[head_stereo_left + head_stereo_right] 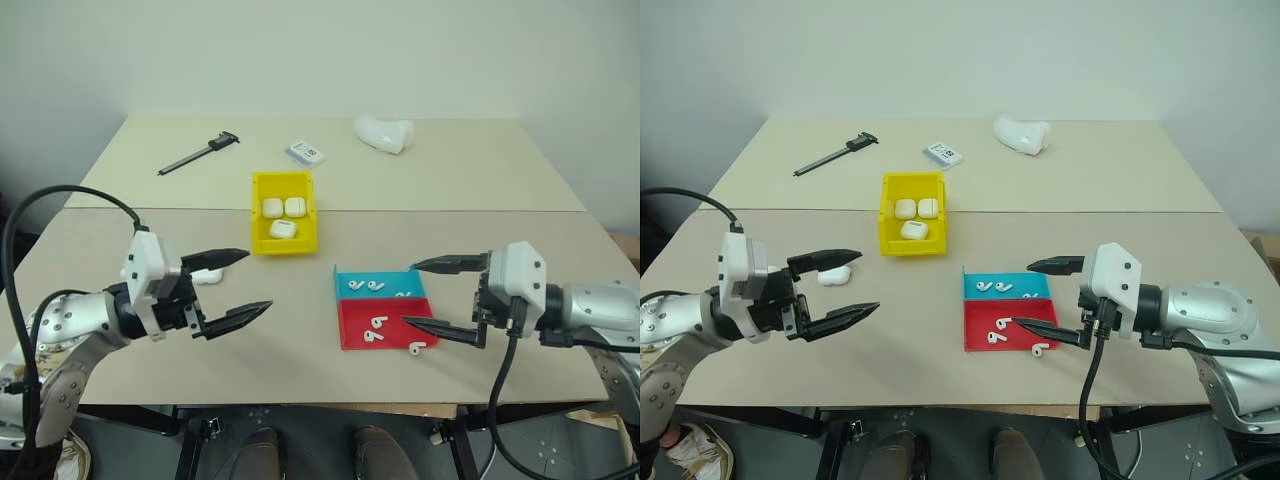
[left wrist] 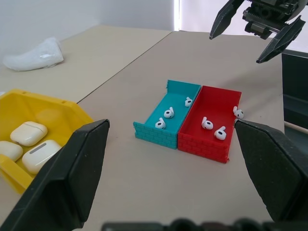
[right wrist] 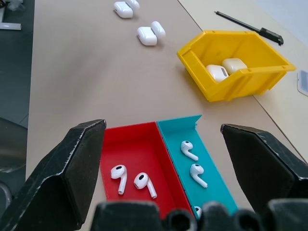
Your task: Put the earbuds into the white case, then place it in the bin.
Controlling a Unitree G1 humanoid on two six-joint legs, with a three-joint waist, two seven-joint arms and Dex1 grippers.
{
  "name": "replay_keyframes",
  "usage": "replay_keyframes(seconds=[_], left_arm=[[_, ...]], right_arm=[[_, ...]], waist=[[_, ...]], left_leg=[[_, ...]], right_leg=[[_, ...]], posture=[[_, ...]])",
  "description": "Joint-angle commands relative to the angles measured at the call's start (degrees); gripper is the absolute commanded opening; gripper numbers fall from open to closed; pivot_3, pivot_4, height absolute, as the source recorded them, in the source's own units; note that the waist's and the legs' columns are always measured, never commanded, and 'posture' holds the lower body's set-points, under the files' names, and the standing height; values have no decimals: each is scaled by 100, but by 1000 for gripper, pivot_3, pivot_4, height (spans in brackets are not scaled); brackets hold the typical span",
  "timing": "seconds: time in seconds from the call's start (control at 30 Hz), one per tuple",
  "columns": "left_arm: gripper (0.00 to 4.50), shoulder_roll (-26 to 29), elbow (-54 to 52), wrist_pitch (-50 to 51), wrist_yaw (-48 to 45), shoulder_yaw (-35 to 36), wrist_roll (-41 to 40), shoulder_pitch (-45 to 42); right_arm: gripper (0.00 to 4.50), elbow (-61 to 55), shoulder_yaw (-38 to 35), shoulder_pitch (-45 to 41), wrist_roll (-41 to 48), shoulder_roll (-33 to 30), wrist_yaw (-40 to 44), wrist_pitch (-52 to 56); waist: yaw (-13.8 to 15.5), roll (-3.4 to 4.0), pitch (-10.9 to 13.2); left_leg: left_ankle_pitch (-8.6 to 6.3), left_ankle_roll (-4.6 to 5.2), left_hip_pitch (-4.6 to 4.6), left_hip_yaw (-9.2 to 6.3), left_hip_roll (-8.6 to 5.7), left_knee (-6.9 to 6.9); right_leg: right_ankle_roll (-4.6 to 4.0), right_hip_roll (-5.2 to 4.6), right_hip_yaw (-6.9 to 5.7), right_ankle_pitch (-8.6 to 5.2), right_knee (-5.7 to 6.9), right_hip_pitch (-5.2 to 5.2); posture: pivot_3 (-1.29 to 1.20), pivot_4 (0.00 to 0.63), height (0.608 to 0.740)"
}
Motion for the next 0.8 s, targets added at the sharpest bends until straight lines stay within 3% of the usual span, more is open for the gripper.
replay_keyframes(seconds=[0.03, 0.23, 0.47, 0.67, 0.8], left_arm=[[4500, -24, -208, -13, 79, 288, -258, 5], [4500, 76, -153, 237, 165, 693, -713, 10], [4500, 494, -227, 630, 380, 901, -634, 157], [4500, 927, -210, 1177, 299, 2094, -815, 838], [4500, 954, -369, 1459, 819, 2339, -618, 941]], right_arm=[[4431, -44, -29, -80, 4, 35, 43, -164], [4431, -85, -52, -84, 2, 83, 2, -111], [4431, -125, 33, -130, -12, 206, -94, -68], [4431, -127, 72, -227, 30, 217, -138, 7], [4431, -266, 63, -175, 84, 202, -157, 65]], waist=[[1, 0, 0], [0, 0, 0], [-4, 0, 0], [-19, 0, 0], [17, 0, 0]], left_leg=[[0, 0, 0, 0, 0, 0], [0, 0, 0, -1, 1, 0], [0, 0, 1, 0, 1, 0], [0, 0, 1, 5, 4, -8], [0, -1, 4, 5, 1, -8]], right_leg=[[0, 0, 0, 0, 0, 0], [0, 0, 0, 0, 1, 0], [0, 0, 0, 0, 0, 0], [-2, 0, 2, 0, 0, -10], [-2, -4, 1, -1, 0, -6]], posture=[[0, 150, 740], [0, 150, 740], [0, 150, 740], [0, 150, 740], [0, 150, 740]])
